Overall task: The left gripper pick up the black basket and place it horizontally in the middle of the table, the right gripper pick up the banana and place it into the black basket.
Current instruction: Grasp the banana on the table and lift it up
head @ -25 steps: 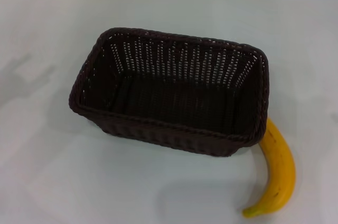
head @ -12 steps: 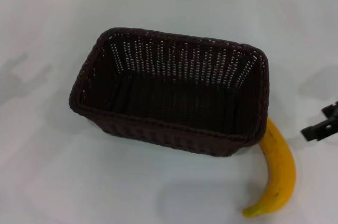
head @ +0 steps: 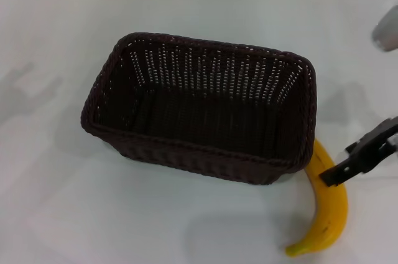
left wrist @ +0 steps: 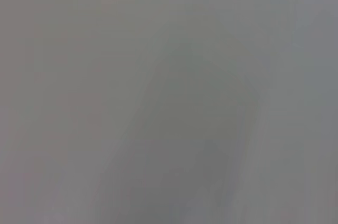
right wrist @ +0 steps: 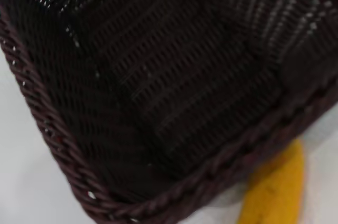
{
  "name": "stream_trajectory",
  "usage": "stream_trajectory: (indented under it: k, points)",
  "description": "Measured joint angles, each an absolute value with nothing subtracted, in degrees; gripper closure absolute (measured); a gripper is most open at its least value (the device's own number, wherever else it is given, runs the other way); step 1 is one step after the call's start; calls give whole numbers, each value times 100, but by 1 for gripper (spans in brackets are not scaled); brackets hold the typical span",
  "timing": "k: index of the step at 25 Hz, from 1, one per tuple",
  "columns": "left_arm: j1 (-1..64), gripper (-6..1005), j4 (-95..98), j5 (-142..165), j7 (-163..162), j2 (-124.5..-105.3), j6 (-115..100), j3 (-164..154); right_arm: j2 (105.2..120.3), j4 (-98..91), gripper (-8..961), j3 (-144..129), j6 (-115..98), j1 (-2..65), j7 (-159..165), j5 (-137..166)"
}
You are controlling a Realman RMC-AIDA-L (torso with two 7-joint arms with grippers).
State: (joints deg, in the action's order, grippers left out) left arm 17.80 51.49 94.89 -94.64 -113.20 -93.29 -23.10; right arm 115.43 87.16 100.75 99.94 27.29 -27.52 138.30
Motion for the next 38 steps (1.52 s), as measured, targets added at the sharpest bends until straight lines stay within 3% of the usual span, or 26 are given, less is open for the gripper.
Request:
stream_trajectory:
  k: [29,38]
  points:
    - [1731,138,5137,9537,-9123,-11302,-9370,-2296,11563,8703,84,8611,9202,3073,-1424,14297]
    - [1729,138,5097,9504,-9123,-11302,-9369,-2294,11543,8509,154,8626,9031,3140,-1182,14458]
